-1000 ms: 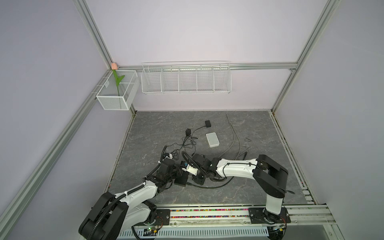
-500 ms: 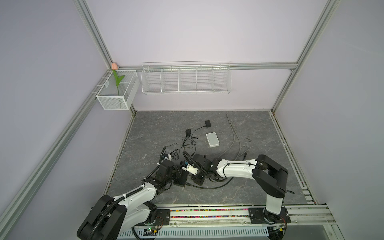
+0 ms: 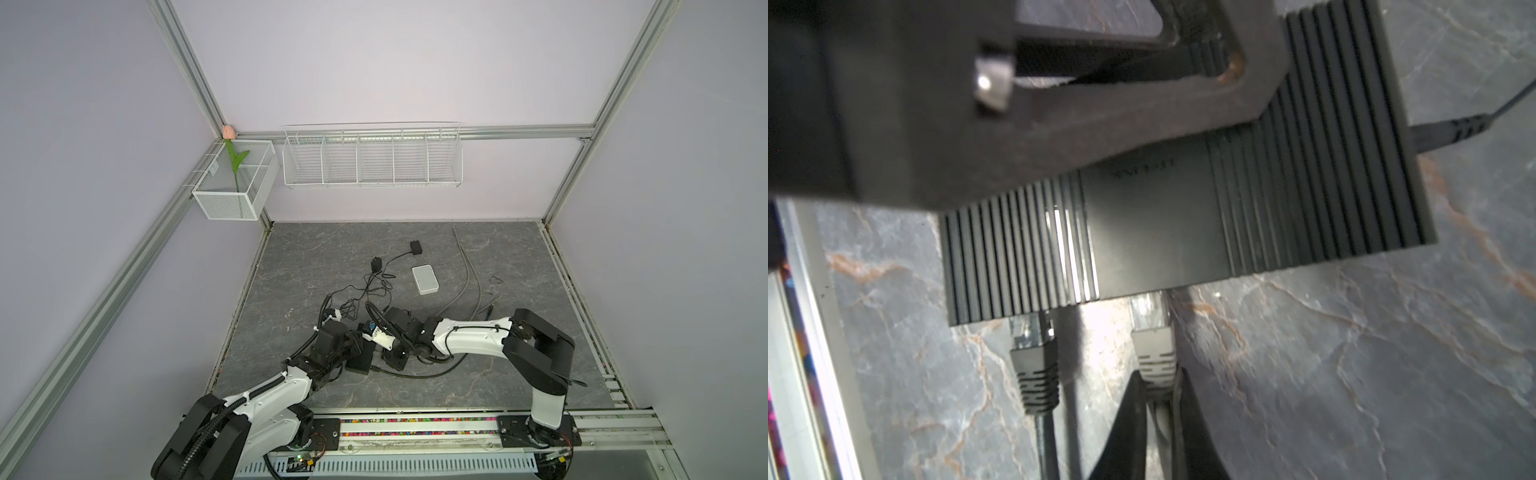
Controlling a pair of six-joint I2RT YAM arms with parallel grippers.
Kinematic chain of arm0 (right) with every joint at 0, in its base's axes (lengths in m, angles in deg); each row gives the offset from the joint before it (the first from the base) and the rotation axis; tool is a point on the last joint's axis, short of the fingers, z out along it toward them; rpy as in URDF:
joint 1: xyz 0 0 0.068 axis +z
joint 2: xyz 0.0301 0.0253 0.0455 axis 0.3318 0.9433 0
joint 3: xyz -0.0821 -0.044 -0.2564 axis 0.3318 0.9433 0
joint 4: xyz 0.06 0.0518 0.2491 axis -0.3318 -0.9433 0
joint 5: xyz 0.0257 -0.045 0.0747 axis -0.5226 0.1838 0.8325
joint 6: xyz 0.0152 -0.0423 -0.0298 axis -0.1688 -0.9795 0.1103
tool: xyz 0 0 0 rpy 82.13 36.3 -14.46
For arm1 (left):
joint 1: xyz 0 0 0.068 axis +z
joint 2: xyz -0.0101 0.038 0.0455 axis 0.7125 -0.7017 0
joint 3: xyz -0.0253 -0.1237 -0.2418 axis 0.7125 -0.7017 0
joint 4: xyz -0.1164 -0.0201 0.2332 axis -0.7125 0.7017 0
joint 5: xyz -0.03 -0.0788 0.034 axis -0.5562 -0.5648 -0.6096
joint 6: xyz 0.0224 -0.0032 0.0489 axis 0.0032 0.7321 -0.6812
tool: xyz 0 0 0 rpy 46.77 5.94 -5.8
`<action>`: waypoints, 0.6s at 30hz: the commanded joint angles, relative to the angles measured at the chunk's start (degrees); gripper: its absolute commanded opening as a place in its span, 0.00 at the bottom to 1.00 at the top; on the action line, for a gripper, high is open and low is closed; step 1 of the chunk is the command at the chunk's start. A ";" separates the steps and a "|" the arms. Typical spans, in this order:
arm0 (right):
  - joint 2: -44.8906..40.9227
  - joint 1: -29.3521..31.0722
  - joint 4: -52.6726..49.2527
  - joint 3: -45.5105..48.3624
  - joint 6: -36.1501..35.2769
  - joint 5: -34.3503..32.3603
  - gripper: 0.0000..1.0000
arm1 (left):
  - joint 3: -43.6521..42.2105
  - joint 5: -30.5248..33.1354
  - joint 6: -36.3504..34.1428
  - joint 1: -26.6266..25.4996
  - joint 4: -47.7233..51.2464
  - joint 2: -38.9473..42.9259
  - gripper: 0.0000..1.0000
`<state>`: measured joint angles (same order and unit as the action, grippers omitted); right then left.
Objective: Insert the plug into the switch port
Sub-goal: 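Push the grey plug into the switch port while left holds the switch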
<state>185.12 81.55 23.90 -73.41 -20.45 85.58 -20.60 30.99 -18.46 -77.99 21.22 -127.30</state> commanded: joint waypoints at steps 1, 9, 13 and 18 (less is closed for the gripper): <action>0.16 0.43 27.81 -4.77 1.03 5.13 0.07 | -1.90 -12.62 2.05 -3.26 5.62 -0.99 0.35; 1.05 0.32 27.72 -5.61 0.65 5.50 0.06 | -2.00 -12.93 2.26 -3.30 4.91 -0.76 0.34; 0.23 -0.01 28.15 -4.69 -0.07 4.62 0.07 | -1.61 -12.61 2.05 -3.30 5.35 -0.30 0.34; -0.01 -0.74 29.46 -4.88 0.61 6.19 0.07 | -1.08 -13.18 1.93 -3.30 4.35 -2.04 0.34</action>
<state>185.50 80.63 24.44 -73.46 -20.36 87.75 -20.60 31.36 -18.48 -77.99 21.43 -127.32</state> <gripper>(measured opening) 0.111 0.346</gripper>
